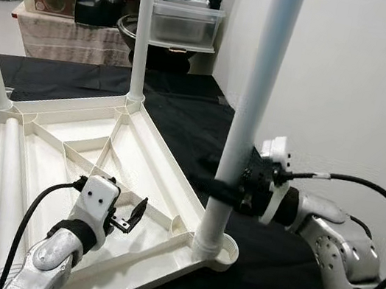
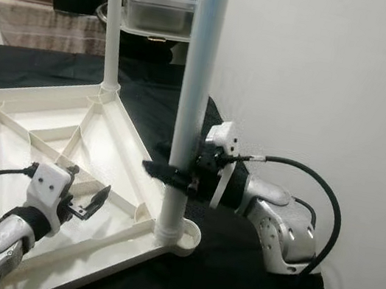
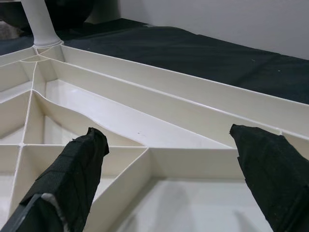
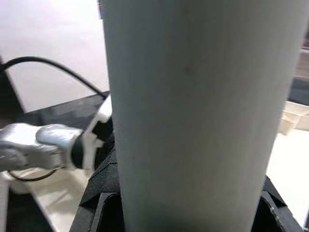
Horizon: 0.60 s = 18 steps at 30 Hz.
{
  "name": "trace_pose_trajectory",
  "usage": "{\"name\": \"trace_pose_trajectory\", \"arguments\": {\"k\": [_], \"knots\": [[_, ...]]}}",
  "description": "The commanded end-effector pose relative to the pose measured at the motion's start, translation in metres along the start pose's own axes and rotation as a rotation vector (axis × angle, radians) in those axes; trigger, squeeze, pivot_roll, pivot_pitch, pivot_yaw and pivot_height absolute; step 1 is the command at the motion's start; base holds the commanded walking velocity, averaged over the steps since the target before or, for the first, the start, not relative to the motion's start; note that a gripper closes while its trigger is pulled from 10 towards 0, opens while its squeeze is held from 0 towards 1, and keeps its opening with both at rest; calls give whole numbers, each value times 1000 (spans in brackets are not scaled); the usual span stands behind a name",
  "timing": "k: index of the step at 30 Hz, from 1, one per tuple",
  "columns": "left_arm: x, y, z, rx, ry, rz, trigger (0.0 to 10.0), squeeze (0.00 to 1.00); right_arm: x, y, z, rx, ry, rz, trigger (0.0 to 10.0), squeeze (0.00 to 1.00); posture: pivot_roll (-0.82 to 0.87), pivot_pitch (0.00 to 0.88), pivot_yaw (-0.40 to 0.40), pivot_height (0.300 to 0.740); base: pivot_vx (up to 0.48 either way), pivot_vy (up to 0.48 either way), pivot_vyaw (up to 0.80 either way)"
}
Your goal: Building children table
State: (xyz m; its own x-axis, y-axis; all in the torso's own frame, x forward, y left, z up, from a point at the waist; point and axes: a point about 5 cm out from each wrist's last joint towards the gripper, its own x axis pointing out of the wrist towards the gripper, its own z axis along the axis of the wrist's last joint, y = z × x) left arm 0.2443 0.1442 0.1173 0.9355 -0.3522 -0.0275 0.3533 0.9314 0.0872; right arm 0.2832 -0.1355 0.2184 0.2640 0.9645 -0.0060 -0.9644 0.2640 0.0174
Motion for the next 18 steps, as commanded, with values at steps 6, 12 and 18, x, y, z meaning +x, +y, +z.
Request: {"name": "trace_pose_trajectory", "arguments": {"k": [6,12,18], "knots": [[1,0,-2,16,6,-7,10000,0,-15,-11,-17,87,45,-41,10000,0,-5,0,-92,740,0,0,0],[2,-3,-4,13,8,-14,10000,0,-23,-14,-22,121,31,-89,10000,0,-8,0,-89,740,0,0,0],[2,-2,-4,15,11,-21,10000,0,-33,-16,-27,151,23,-120,10000,0,-12,0,-78,740,0,0,0]]}}
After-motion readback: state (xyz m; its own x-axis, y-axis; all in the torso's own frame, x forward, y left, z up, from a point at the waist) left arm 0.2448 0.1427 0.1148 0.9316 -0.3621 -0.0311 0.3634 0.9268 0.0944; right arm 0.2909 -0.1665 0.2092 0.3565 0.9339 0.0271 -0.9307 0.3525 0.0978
